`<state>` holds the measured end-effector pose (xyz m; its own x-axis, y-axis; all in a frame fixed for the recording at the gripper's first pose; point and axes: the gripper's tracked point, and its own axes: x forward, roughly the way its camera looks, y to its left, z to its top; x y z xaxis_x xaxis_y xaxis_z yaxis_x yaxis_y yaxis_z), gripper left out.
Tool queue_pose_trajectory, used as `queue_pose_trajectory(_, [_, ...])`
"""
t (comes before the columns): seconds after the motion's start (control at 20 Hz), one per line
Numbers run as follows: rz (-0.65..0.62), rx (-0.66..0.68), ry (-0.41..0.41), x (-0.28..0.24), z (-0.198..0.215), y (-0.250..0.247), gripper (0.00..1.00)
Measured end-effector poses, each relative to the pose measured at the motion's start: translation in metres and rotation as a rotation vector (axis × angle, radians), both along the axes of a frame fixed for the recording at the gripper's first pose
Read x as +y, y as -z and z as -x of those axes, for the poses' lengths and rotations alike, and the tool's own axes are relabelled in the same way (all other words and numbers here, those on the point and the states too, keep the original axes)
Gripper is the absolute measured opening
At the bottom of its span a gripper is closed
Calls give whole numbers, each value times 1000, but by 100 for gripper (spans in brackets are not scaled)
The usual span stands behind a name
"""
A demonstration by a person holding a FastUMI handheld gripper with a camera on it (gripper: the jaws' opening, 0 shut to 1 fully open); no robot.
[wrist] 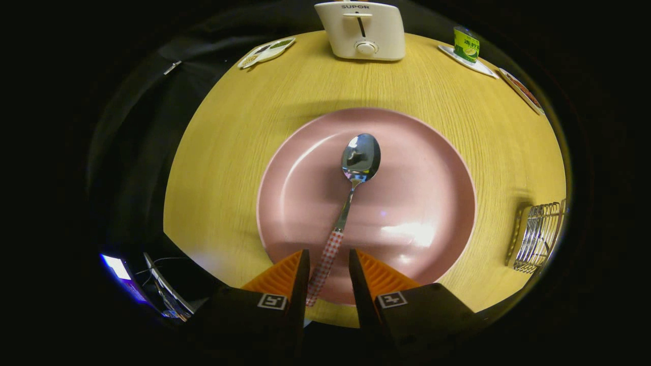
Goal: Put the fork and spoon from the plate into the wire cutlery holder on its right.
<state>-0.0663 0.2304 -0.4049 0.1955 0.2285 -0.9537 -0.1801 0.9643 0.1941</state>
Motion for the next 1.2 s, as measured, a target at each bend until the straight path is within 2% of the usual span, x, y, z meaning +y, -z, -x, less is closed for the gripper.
queue_pose_trajectory(0.05, [7, 1, 0, -2, -1, 2, 41])
queue_pose_trajectory(0.2, [25, 40, 12, -11, -2, 2, 24])
queue_pose_trajectory(0.35, [3, 60, -14, -14, 1, 3, 14])
queue_pose_trajectory(0.45, [-7, 74, -57, -18, 6, 2, 13])
queue_pose_trajectory(0.6, [-40, 65, -78, -20, 6, -5, 10])
queue_pose_trajectory(0.85, [-87, 13, -131, -32, 4, -40, 10])
queue_pose_trajectory(1.2, [-55, -8, -259, -114, 21, -123, 10])
